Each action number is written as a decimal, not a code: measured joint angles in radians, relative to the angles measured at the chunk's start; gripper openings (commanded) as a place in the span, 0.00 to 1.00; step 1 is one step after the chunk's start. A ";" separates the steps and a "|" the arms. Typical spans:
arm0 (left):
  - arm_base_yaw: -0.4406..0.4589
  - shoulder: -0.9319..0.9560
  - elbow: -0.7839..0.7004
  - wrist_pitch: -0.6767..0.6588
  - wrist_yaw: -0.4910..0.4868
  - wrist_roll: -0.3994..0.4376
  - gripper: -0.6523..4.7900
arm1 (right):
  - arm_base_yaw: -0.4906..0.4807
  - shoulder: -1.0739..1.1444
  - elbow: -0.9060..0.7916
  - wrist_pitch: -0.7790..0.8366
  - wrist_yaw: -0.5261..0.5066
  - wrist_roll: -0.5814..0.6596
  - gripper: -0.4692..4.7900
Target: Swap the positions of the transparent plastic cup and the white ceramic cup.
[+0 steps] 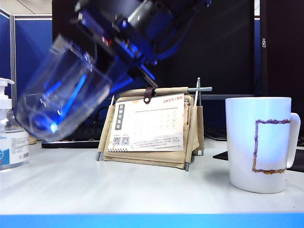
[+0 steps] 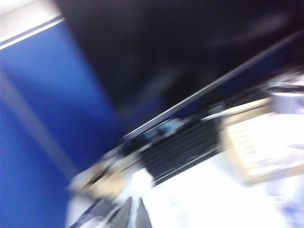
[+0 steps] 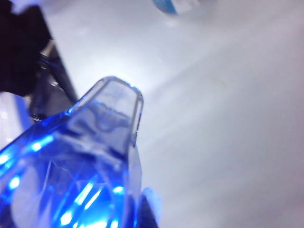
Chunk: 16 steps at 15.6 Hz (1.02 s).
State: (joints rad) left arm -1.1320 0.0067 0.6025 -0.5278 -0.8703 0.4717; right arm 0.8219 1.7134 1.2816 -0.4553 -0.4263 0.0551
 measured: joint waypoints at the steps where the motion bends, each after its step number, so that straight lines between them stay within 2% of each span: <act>1: 0.000 0.000 0.000 0.000 -0.036 0.000 0.11 | 0.001 0.012 0.022 -0.027 0.030 -0.008 0.08; 2: 0.000 0.000 0.000 0.000 -0.067 0.000 0.11 | 0.001 0.036 0.092 -0.090 0.101 -0.045 0.08; 4: 0.000 0.000 0.000 0.000 -0.072 0.000 0.11 | 0.001 0.068 0.188 -0.168 0.172 -0.077 0.08; 8: 0.000 0.000 0.000 0.000 -0.074 -0.016 0.11 | 0.009 0.176 0.351 -0.315 0.187 -0.099 0.08; 14: 0.000 0.000 0.000 0.000 -0.074 -0.035 0.11 | 0.027 0.254 0.359 -0.368 0.201 -0.121 0.08; 16: 0.000 0.000 0.000 -0.005 -0.074 -0.035 0.11 | 0.033 0.277 0.359 -0.409 0.273 -0.152 0.08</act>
State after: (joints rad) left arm -1.1320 0.0067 0.6022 -0.5323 -0.9443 0.4362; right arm 0.8547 1.9900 1.6402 -0.8642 -0.1532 -0.0971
